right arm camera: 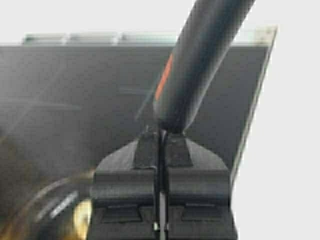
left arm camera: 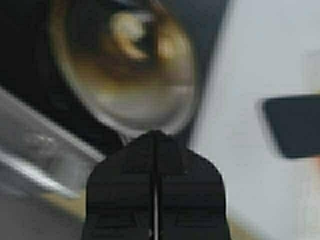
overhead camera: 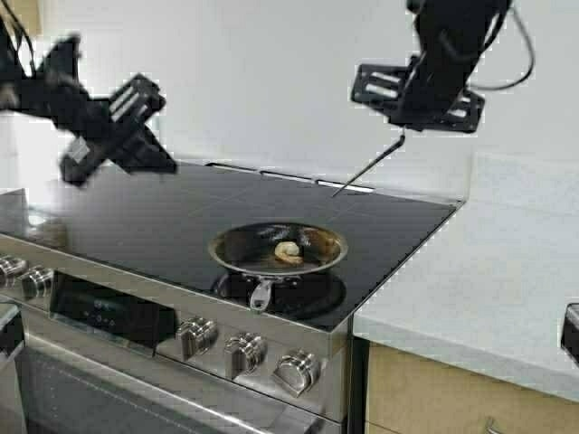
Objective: Add oil to the pan and cook the shrimp and serve it
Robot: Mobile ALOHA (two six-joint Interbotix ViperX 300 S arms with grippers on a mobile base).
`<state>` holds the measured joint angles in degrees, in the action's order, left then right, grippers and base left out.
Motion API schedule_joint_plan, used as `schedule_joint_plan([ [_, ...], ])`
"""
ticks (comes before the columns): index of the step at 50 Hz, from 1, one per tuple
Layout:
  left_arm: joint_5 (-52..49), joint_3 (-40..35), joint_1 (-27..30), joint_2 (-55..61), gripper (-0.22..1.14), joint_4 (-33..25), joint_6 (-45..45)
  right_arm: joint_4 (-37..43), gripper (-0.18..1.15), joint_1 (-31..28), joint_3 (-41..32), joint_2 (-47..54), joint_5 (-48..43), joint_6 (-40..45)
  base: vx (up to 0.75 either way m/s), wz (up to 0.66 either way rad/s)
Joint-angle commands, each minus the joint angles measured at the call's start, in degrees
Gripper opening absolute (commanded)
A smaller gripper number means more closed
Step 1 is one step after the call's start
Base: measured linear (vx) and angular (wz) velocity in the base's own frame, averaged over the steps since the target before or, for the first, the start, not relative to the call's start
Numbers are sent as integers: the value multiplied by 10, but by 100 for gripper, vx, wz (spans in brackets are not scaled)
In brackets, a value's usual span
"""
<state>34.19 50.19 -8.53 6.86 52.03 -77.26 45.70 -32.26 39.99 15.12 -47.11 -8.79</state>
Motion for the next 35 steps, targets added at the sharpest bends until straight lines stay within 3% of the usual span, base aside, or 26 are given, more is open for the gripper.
schedule_joint_plan([
  [1, -83, 0, -4, -64, 5, 27, 3, -1, 7, 40, -1, -70, 91, -30, 0, 0],
  [12, -98, 1, -25, -111, 5, 87, 4, -1, 7, 132, 8, -168, 236, -95, 0, 0],
  [26, -200, -8, -45, -158, 5, 120, 7, -44, 7, 381, -18, -234, 531, -129, 0, 0],
  [35, -215, -10, -45, -169, 5, 130, 7, -116, 7, 499, -29, -230, 644, -127, 0, 0],
])
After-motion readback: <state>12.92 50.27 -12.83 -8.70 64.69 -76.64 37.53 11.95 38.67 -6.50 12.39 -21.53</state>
